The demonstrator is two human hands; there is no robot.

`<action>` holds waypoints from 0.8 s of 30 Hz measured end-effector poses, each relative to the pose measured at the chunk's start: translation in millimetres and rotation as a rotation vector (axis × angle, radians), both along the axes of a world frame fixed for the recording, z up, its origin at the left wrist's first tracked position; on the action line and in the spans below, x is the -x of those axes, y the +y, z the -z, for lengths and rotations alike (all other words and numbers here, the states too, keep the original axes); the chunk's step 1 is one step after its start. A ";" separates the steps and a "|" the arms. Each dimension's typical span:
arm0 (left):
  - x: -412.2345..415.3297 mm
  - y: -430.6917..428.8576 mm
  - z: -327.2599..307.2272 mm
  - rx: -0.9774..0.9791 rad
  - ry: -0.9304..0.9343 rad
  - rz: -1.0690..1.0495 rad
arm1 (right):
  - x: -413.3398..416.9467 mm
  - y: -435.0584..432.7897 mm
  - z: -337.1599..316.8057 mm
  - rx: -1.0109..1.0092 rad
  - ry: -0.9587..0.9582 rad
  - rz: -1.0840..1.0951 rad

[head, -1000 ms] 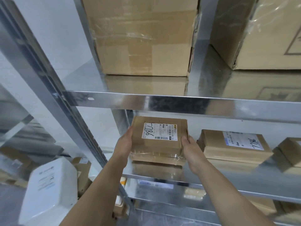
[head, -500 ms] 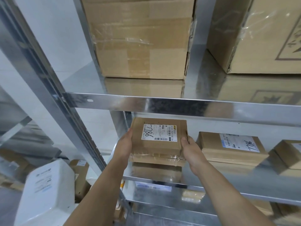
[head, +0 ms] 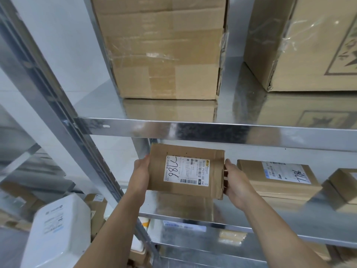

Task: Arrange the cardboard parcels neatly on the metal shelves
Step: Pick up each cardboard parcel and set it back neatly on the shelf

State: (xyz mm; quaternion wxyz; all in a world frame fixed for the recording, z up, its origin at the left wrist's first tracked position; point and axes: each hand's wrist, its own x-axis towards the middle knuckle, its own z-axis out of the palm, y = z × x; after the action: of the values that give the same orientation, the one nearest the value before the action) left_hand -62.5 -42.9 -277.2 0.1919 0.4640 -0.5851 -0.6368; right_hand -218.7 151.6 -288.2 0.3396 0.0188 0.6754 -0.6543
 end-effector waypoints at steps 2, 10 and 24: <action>-0.1 1.3 0.2 0.011 0.022 0.012 | -3.2 -0.4 -4.3 0.005 -0.002 0.002; 1.4 8.8 -0.6 -0.028 0.079 0.005 | -6.6 1.2 -12.6 -0.027 0.028 -0.002; 4.3 -3.3 1.4 -0.130 0.185 -0.029 | -5.7 1.9 -17.0 0.128 -0.063 0.043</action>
State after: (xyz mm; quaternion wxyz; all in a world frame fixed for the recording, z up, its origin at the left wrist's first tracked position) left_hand -66.7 -46.2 -278.6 0.2238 0.4232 -0.5158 -0.7105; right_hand -213.0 153.4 -271.2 0.3469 0.0320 0.6206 -0.7025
